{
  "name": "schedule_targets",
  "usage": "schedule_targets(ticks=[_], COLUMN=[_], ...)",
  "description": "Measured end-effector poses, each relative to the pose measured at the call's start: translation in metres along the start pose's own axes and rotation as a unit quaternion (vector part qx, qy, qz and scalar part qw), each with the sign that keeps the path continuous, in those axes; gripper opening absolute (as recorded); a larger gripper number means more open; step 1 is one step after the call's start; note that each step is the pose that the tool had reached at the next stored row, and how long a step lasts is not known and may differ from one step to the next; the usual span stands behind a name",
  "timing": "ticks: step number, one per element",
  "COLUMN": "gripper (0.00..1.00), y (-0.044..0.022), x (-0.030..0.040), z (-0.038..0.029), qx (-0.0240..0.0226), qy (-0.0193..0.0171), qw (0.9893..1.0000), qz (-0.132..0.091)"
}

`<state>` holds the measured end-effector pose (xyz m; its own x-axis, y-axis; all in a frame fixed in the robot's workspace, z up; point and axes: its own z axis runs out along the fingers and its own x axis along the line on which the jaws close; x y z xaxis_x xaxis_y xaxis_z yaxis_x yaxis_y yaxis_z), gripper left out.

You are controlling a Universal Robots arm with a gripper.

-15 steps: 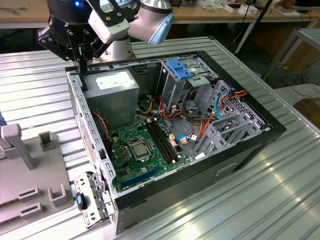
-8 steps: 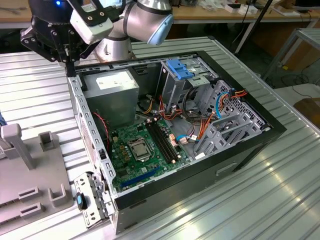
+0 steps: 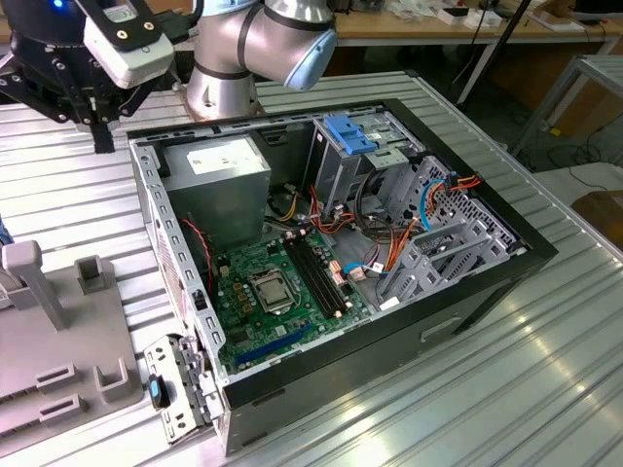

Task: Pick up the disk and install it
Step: 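Reach for the disk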

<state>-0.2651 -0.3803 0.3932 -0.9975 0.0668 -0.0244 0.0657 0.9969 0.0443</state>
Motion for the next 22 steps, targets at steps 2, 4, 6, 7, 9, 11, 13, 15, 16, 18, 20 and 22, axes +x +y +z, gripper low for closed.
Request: schedule_targets(ticks=[2,4,6,7,9,11,13,15,16,18,20,22], gripper=[0.11,0.11,0.11,0.11,0.11,0.11,0.11,0.11,0.11,0.11,0.11,0.11], y=[0.0019,0.0037,0.0044,0.0046,0.0047,0.0046,0.0046,0.0045,0.0044,0.0041,0.0036,0.0032], x=[0.0080,0.0174,0.0260,0.0299,0.0401,0.0494,0.0571,0.0637,0.0668,0.0737,0.0803,0.0867], z=[-0.0001,-0.0002,-0.0004,-0.0006,-0.0007,-0.0010,-0.0012,-0.0013,-0.0013,-0.0016,-0.0018,-0.0019], qx=[0.0000,0.0000,0.0000,0.0000,-0.0001,0.0000,-0.0001,-0.0001,-0.0001,0.0000,-0.0001,-0.0001], qy=[0.0000,0.0000,0.0000,0.0000,0.0000,0.0001,0.0000,0.0000,0.0000,0.0001,0.0001,0.0002], qw=[1.0000,1.0000,1.0000,1.0000,1.0000,1.0000,1.0000,1.0000,1.0000,1.0000,1.0000,1.0000], qz=[0.000,0.000,0.000,0.000,-0.001,-0.001,-0.001,-0.001,-0.001,-0.002,-0.002,-0.004])
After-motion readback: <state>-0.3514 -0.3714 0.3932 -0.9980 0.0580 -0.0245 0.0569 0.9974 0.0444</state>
